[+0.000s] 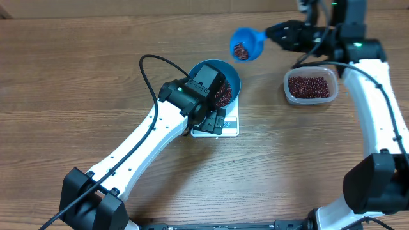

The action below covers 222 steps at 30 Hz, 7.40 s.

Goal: Scoop item into bowl and weigh 150g on scale

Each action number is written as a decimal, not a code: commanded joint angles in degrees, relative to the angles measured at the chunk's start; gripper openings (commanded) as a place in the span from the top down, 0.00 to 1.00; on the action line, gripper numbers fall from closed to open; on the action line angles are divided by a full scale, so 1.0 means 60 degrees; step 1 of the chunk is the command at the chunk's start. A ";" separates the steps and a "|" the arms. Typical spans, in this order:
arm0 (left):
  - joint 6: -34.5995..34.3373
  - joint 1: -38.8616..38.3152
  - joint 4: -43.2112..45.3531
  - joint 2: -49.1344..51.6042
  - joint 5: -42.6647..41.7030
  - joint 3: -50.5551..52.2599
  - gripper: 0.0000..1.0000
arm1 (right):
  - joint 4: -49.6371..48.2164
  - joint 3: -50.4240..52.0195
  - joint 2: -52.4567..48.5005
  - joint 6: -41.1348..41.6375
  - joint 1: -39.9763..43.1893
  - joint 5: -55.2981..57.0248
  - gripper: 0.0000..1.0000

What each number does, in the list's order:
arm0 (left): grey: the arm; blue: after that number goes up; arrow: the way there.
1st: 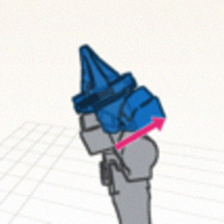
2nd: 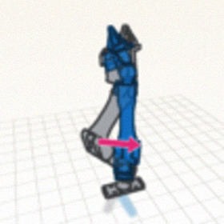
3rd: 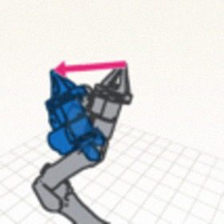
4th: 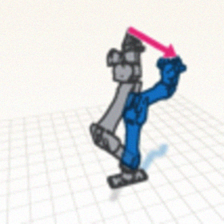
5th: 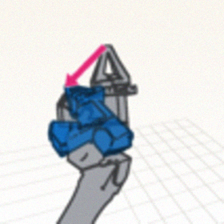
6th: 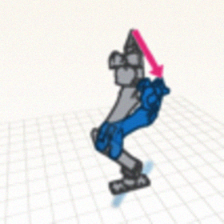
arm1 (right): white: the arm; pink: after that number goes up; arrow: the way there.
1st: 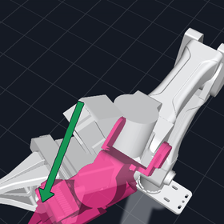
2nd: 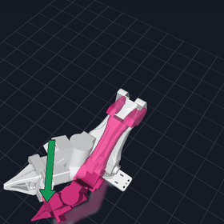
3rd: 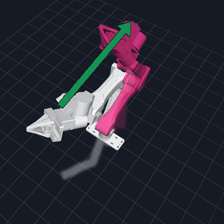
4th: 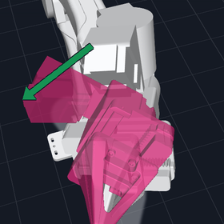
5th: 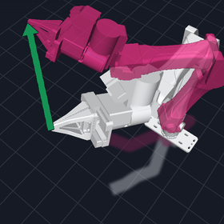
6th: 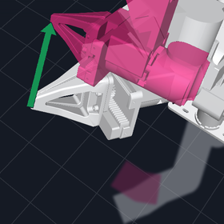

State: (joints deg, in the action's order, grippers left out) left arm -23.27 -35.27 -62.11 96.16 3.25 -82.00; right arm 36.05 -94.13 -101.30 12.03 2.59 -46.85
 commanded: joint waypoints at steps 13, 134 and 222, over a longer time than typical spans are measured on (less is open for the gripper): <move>-0.0055 -0.0062 0.0007 0.0018 -0.0036 0.0051 0.01 | 0.3384 -0.0331 0.0404 -0.2215 0.3384 0.2608 0.96; -0.0055 -0.0062 0.0007 0.0018 -0.0036 0.0051 0.00 | 0.1534 -0.0244 -0.1086 -0.5712 -0.3785 0.3264 0.96; -0.0055 -0.0062 0.0007 0.0018 -0.0036 0.0051 0.00 | 0.0947 -0.0270 -0.0331 -0.6014 -0.2994 0.2302 0.96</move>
State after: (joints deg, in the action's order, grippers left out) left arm -23.27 -35.27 -62.11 96.16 3.22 -82.00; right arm 42.00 -94.43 -105.10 -22.83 -14.92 -35.44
